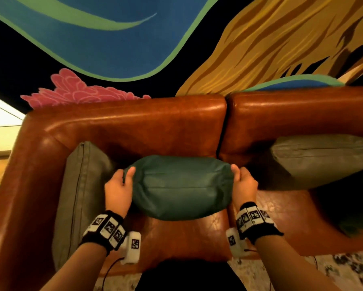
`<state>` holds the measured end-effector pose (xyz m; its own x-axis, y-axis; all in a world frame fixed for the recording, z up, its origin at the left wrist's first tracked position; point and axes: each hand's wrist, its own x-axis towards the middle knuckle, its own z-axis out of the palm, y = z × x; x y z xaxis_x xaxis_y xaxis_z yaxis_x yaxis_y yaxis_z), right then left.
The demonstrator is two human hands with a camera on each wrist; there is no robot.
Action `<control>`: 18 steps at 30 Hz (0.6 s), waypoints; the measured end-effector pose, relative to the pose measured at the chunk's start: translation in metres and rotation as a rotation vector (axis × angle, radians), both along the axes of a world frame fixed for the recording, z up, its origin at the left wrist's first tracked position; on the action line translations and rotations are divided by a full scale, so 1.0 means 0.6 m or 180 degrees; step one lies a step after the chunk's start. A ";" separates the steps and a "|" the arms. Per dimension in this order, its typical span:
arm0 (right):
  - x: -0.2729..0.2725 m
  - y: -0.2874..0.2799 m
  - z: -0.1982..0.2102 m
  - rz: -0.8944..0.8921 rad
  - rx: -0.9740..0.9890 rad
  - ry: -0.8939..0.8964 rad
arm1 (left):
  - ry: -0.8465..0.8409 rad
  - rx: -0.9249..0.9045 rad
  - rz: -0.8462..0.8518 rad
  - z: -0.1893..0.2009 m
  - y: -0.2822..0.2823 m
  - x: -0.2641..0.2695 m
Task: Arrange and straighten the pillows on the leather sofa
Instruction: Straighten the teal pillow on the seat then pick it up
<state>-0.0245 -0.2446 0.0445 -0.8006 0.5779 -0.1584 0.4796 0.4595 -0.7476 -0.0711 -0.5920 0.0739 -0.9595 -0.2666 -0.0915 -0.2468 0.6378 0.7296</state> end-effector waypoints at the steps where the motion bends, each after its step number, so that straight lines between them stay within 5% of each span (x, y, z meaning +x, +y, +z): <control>1: 0.003 -0.008 0.000 0.0095 0.0026 0.0075 | 0.0025 0.0113 -0.0055 0.002 0.007 0.002; 7: 0.018 0.067 0.004 0.0018 0.0112 -0.0005 | 0.0020 0.0062 -0.0103 0.012 -0.006 -0.019; 13: 0.022 0.109 -0.026 -0.0291 -0.0055 -0.0171 | 0.0096 0.0426 -0.0361 0.127 0.070 -0.016; 16: 0.023 0.124 -0.046 -0.0322 0.0009 -0.1079 | -0.0467 0.0936 -0.0978 0.191 0.175 0.011; 18: 0.027 0.123 -0.054 0.0256 0.0211 -0.1865 | -0.0697 0.1100 -0.1495 0.186 0.257 0.024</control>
